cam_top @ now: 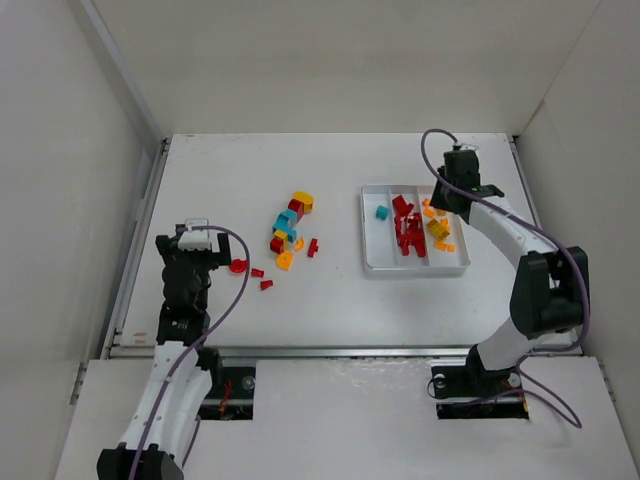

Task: Sort the legos into containers by color

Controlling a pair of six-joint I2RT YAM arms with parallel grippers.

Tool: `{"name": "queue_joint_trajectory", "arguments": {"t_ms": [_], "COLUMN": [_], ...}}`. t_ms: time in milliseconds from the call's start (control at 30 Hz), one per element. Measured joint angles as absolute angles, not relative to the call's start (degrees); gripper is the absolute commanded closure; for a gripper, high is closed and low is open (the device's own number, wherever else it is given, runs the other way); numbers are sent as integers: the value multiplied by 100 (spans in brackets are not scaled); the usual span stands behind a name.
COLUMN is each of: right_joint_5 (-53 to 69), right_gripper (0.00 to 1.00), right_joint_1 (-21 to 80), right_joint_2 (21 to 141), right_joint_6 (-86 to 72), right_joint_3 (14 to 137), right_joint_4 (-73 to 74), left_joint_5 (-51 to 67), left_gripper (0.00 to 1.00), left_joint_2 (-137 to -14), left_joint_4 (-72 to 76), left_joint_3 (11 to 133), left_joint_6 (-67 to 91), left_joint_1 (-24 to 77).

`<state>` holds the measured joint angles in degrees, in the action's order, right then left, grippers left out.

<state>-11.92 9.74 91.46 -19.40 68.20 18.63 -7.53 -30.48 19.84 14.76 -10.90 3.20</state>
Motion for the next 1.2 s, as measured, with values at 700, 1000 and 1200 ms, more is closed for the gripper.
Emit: {"name": "queue_joint_trajectory", "arguments": {"t_ms": [700,1000,1200], "right_joint_5": [-1629,-563,440], "right_gripper": [34,11,0], "right_joint_1": [1109,2045,2401], "right_joint_2": [9968,9907,10490], "right_joint_6": [-1492,-425,-344], "right_joint_3": [7070,8335,9489], "right_joint_4": [2091,1940,1527], "left_joint_5": [-217,781,1398], "left_gripper": [0,0,0], "left_joint_2": [-3454,-4338,-5791], "left_joint_4": [1831,1240,445], "left_joint_3": [1487,2440,4259], "left_joint_6": [-1223,-1979,-2418], "left_joint_1": [-10,-10,545]}}
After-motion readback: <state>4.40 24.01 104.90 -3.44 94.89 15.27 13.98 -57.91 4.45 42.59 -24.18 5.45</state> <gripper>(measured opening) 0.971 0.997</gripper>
